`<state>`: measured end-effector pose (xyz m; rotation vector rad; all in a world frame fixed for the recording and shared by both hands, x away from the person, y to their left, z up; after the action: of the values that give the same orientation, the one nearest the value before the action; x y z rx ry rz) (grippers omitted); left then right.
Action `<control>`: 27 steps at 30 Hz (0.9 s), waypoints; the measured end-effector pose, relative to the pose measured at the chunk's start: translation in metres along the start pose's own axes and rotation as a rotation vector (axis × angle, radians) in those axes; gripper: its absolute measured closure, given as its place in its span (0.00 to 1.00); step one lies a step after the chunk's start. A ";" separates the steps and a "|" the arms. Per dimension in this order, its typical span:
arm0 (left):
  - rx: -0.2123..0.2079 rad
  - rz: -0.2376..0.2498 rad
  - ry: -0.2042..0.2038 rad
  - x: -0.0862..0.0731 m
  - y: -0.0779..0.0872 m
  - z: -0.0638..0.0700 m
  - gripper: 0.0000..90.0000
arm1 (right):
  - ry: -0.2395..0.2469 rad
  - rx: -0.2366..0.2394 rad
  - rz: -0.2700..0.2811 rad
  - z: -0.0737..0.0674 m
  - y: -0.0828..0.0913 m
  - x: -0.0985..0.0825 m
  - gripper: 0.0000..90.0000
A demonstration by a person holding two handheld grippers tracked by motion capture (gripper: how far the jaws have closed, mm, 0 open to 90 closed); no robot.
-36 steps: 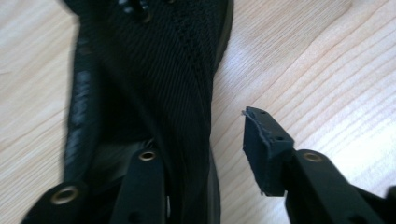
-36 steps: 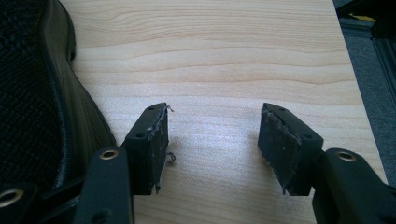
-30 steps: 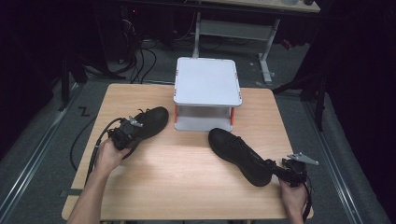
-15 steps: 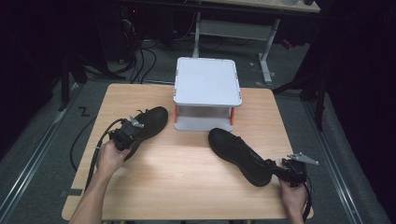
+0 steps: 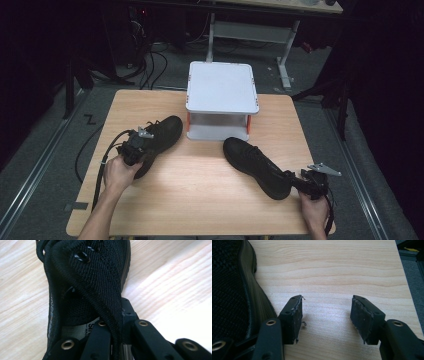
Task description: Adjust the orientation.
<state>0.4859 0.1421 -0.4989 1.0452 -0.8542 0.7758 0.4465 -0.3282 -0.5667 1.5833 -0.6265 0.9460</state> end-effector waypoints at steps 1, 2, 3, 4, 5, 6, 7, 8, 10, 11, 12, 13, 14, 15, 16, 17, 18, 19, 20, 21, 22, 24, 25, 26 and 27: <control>-0.008 0.003 -0.004 -0.001 0.005 0.006 0.98 | -0.002 0.002 0.001 0.000 0.000 0.000 0.48; -0.008 0.003 -0.004 -0.001 0.005 0.006 0.98 | -0.002 0.002 0.001 0.000 0.000 0.000 0.48; -0.018 0.008 -0.009 0.000 0.010 0.012 0.98 | -0.001 0.001 0.000 0.000 0.000 0.000 0.48; -0.018 0.008 -0.009 0.000 0.010 0.012 0.98 | 0.000 0.000 0.000 0.000 0.000 0.000 0.49; -0.024 0.012 -0.009 0.001 0.012 0.015 0.98 | 0.000 0.000 0.000 0.000 0.000 0.000 0.49; -0.033 0.021 0.003 0.004 0.017 0.021 0.98 | 0.010 0.001 0.003 0.000 0.000 0.000 0.54; -0.034 0.025 0.015 0.005 0.019 0.023 0.98 | 0.013 -0.001 0.002 0.000 0.000 0.000 0.56; -0.034 0.025 0.015 0.005 0.019 0.023 0.98 | 0.013 -0.001 0.002 0.000 0.000 0.000 0.56; -0.041 0.031 0.029 0.007 0.023 0.033 0.98 | 0.027 -0.006 0.005 0.001 0.000 0.001 0.62; -0.043 0.032 0.028 0.007 0.023 0.035 0.98 | 0.033 0.002 0.006 0.001 0.000 0.001 0.63; -0.048 0.029 0.027 0.007 0.024 0.040 0.98 | 0.029 0.006 0.005 0.001 0.000 0.001 0.63; -0.052 0.031 0.033 0.008 0.025 0.043 0.98 | 0.029 0.014 0.004 0.002 -0.001 0.001 0.63; -0.052 0.031 0.033 0.008 0.025 0.043 0.98 | 0.029 0.014 0.004 0.002 -0.001 0.001 0.63; -0.061 0.034 0.039 0.009 0.025 0.050 0.98 | 0.035 0.029 0.003 0.002 -0.001 0.001 0.63; -0.061 0.034 0.039 0.009 0.025 0.050 0.98 | 0.035 0.029 0.003 0.002 -0.001 0.001 0.63; -0.067 0.032 0.040 0.009 0.025 0.054 0.98 | 0.042 0.032 0.002 0.002 -0.001 0.001 0.63; -0.069 0.031 0.042 0.009 0.024 0.058 0.98 | 0.059 0.043 0.001 0.002 -0.001 0.001 0.64; -0.068 0.023 0.036 0.008 0.023 0.063 0.98 | 0.064 0.048 0.000 0.001 0.000 0.002 0.65; -0.066 0.017 0.042 0.008 0.021 0.065 0.98 | 0.060 0.053 -0.001 0.001 0.000 0.002 0.65; -0.066 0.008 0.041 0.007 0.019 0.068 0.98 | 0.055 0.064 0.002 -0.001 0.001 0.004 0.65; -0.064 0.001 0.041 0.006 0.017 0.071 0.98 | 0.050 0.074 0.011 -0.002 0.003 0.008 0.65; -0.062 -0.007 0.035 0.005 0.013 0.075 0.98 | 0.028 0.111 0.049 -0.008 0.006 0.022 0.65; -0.061 -0.014 0.029 0.004 0.010 0.078 0.98 | 0.028 0.111 0.049 -0.008 0.006 0.022 0.65; -0.063 -0.019 0.024 0.003 0.006 0.083 0.98 | 0.037 0.135 0.085 -0.013 0.008 0.038 0.65; -0.064 -0.020 0.029 0.003 0.003 0.086 0.98 | 0.037 0.145 0.092 -0.016 0.008 0.043 0.65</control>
<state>0.4655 0.0625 -0.4727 0.9823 -0.8377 0.7400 0.4592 -0.3103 -0.5254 1.6723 -0.6200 1.1082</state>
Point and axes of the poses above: each handheld gripper's, and its own axes: y roughly backward along the jaws, x roughly out of its top, z roughly to its right, the point moved 10 cm from there along -y, roughly forward along the jaws, and after that the axes turned 9 degrees about z, right-handed, at the moved point
